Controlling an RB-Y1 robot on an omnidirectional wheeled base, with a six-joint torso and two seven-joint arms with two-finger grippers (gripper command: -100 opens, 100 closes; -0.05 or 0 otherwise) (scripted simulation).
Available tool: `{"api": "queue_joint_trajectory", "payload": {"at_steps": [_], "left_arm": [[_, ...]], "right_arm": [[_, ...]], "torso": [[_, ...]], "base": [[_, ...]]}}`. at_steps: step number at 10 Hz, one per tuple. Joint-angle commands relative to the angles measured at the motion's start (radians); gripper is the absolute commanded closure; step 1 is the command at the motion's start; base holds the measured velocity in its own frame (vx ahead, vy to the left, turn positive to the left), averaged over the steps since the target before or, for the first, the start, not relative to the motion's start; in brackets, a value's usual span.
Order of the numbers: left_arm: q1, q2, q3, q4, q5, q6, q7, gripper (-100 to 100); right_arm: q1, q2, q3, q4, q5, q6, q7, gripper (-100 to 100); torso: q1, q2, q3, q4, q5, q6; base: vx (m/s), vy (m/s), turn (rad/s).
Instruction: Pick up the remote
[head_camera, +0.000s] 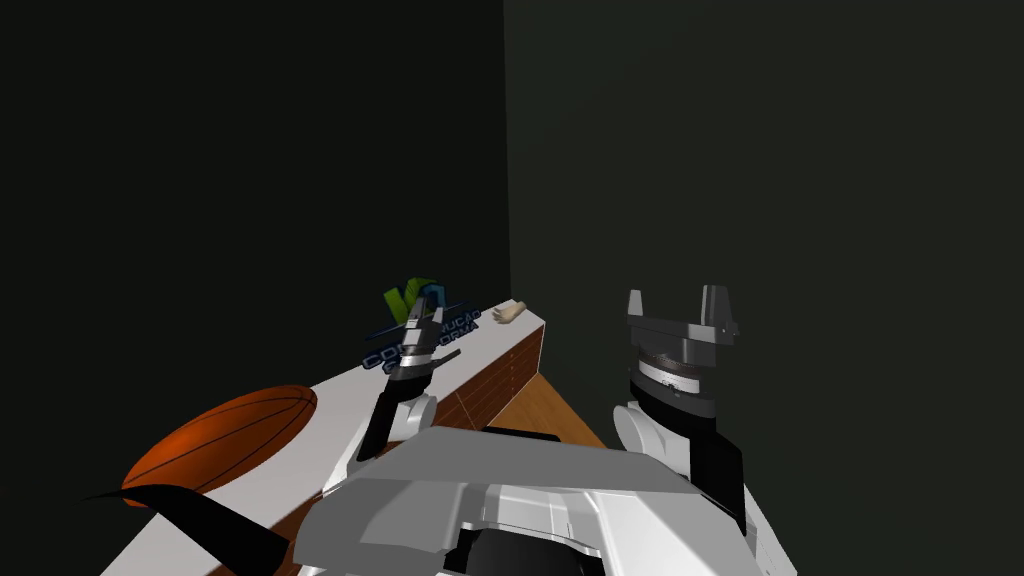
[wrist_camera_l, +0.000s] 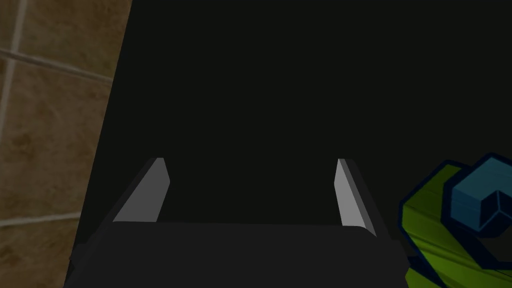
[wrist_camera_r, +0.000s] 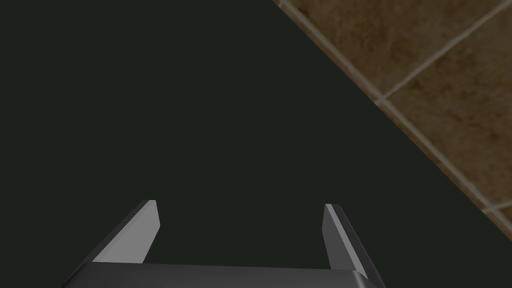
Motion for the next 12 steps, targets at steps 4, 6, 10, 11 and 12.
{"api": "queue_joint_trajectory", "payload": {"at_steps": [4,6,10,11,12], "left_arm": [[-0.016,0.024,0.042,0.038,0.020,0.110,0.015,-100],[-0.024,0.036,0.064,0.058,0.030,0.166,0.022,-100],[-0.042,0.058,0.112,0.102,0.051,0.288,0.038,-100],[-0.051,0.070,0.138,0.127,0.062,0.317,0.046,-100],[-0.051,0.070,0.138,0.127,0.062,0.344,0.046,-100]], "right_arm": [[0.000,0.000,0.000,0.000,0.000,0.000,0.000,0],[0.000,0.000,0.000,0.000,0.000,0.000,0.000,0],[0.000,0.000,0.000,0.000,0.000,0.000,0.000,0],[0.000,0.000,0.000,0.000,0.000,0.000,0.000,0],[0.000,0.000,0.000,0.000,0.000,0.000,0.000,0]], "torso": [[0.000,0.000,0.000,0.000,0.000,0.000],[0.000,0.000,0.000,0.000,0.000,0.000],[0.000,0.000,0.000,0.000,0.000,0.000],[0.000,0.000,0.000,0.000,0.000,0.000],[-0.001,0.000,0.000,0.000,0.000,0.000]], "base": [[0.014,-0.031,-0.040],[0.020,-0.034,-0.045],[0.019,-0.032,-0.052],[0.026,-0.043,-0.078],[0.023,-0.030,-0.038]]}}
